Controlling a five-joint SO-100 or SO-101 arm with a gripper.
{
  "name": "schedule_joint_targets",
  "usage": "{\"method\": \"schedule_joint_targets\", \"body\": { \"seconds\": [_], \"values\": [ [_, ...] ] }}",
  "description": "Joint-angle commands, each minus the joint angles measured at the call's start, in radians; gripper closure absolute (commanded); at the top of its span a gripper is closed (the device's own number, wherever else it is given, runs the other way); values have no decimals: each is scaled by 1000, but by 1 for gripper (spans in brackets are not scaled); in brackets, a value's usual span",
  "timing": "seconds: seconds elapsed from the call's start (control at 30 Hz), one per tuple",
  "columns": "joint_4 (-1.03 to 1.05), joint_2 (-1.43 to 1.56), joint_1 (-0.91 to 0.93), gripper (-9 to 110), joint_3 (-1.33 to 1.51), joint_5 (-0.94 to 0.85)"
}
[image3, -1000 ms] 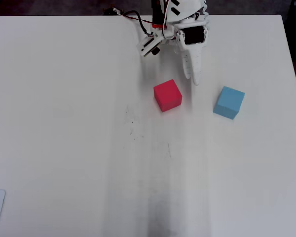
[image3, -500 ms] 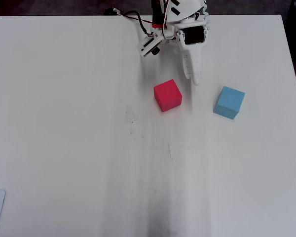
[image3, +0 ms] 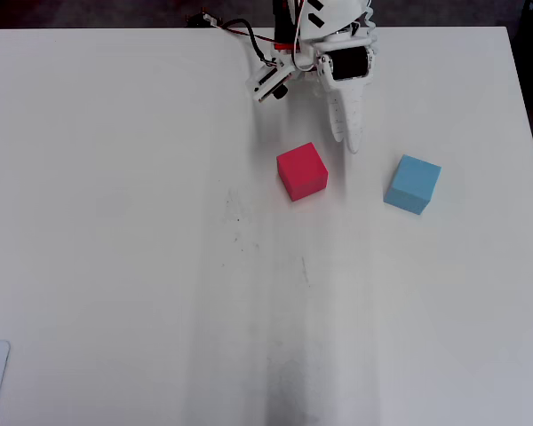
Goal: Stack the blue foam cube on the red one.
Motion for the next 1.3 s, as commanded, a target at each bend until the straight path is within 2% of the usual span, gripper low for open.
{"method": "schedule_joint_targets", "body": {
  "seconds": [0.0, 0.1, 0.2, 0.4, 0.7, 0.97, 1.27],
  "values": [
    [-31, 2, -5, 80, -5, -14],
    [-60, 2, 15, 80, -38, -66],
    [11, -31, 52, 79, -138, -195],
    [61, -242, 91, 76, -350, -362],
    [153, -661, 55, 73, -713, -600],
    [250, -986, -20, 71, -959, -726],
    [262, -1193, -74, 70, -992, -830]
  ]
}}
